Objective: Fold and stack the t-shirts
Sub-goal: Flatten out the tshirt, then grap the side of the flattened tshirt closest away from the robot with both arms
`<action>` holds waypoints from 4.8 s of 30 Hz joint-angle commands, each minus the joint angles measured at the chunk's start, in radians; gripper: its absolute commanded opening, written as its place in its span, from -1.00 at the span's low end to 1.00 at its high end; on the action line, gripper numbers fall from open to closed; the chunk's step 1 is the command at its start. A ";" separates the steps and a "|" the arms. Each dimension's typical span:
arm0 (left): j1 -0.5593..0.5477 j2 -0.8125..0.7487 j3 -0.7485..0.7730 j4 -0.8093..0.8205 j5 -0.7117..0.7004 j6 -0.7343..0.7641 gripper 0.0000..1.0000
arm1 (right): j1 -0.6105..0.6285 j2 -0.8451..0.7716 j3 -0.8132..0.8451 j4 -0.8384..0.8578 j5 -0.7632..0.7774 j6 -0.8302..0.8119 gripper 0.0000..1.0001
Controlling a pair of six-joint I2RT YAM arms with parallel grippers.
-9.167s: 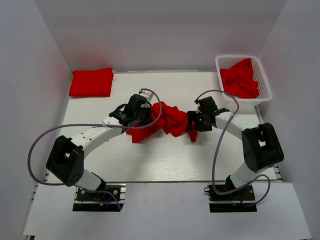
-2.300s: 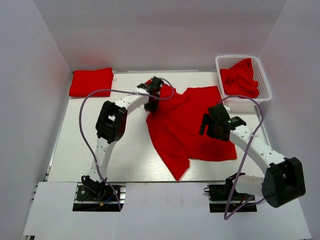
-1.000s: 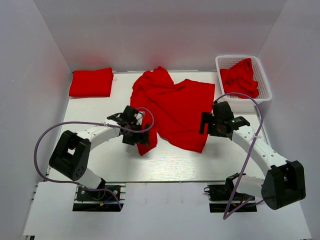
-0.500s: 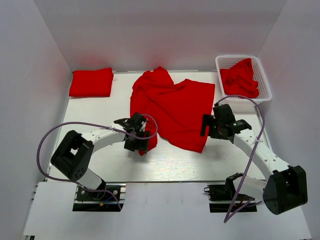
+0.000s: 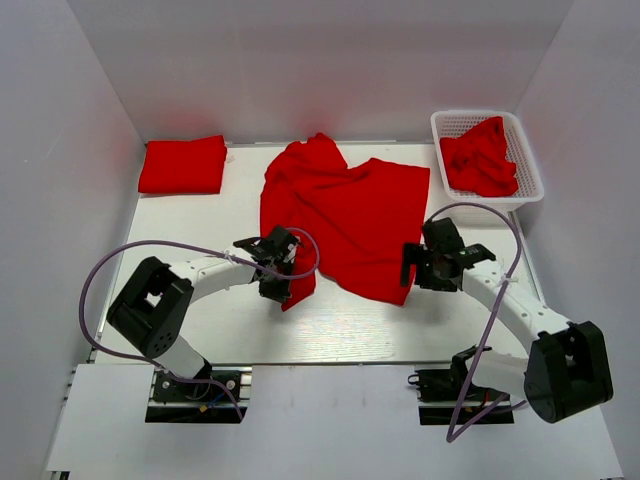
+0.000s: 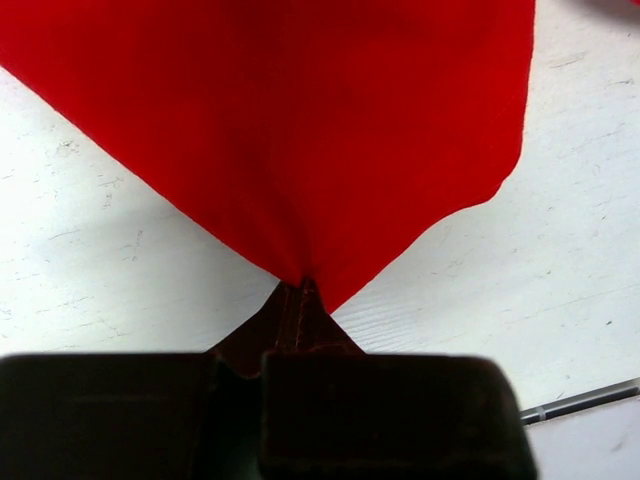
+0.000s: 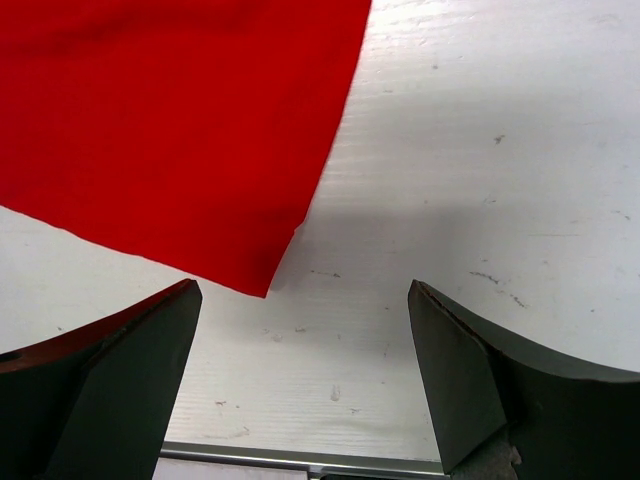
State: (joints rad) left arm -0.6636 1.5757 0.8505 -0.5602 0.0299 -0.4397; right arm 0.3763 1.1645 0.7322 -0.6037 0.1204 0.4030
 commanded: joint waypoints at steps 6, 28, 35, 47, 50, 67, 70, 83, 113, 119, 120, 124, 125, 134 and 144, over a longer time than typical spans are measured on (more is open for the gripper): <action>-0.008 -0.016 -0.024 -0.024 -0.047 -0.002 -1.00 | 0.065 0.081 -0.014 0.079 -0.096 0.000 0.80; 0.010 -0.065 -0.042 -0.033 -0.065 -0.030 -1.00 | 0.093 0.190 -0.119 0.303 -0.094 0.094 0.39; 0.010 -0.104 0.054 -0.107 -0.125 -0.042 -1.00 | 0.093 0.101 -0.091 0.320 -0.133 0.034 -1.00; 0.019 -0.261 0.577 -0.306 -0.652 -0.018 -1.00 | 0.079 -0.180 0.260 0.320 0.283 -0.179 -1.00; 0.028 -0.250 0.755 -0.307 -0.781 0.053 -1.00 | 0.075 -0.163 0.421 0.320 0.368 -0.245 -1.00; 0.015 -0.381 1.318 0.084 -0.770 0.662 -1.00 | 0.073 -0.193 1.036 0.311 0.366 -0.561 -1.00; 0.015 -0.381 1.357 0.149 -0.759 0.703 -1.00 | 0.072 -0.190 1.087 0.314 0.346 -0.590 -1.00; 0.024 -0.165 1.155 0.458 -0.898 0.855 -1.00 | 0.065 0.064 0.995 0.416 0.403 -0.598 -1.00; 0.182 -0.532 0.362 0.224 -0.604 0.269 -1.00 | -0.002 -0.006 0.397 0.569 0.090 -0.435 -1.00; 0.173 -0.674 -0.038 -0.062 -0.290 -0.149 -1.00 | -0.004 -0.069 0.121 0.440 -0.060 -0.259 -1.00; 0.173 -0.687 -0.077 -0.114 -0.259 -0.200 -1.00 | -0.004 -0.071 0.046 0.385 -0.068 -0.215 -1.00; 0.173 -0.718 -0.225 -0.155 -0.145 -0.266 -1.00 | -0.004 -0.043 -0.088 0.335 -0.045 -0.138 -1.00; 0.173 -0.718 -0.252 -0.165 -0.128 -0.266 -1.00 | -0.004 -0.034 -0.112 0.328 -0.044 -0.101 -1.00; 0.173 -0.727 -0.266 -0.260 -0.071 -0.287 -1.00 | -0.007 0.023 -0.166 0.194 0.117 0.069 -1.00; 0.173 -0.783 -0.119 -0.339 -0.073 -0.269 -1.00 | -0.007 -0.060 -0.139 0.140 0.076 0.051 -1.00</action>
State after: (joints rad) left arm -0.4885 0.8177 0.6525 -0.8948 -0.0444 -0.7219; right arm 0.3729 1.1412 0.5720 -0.4362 0.2111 0.4599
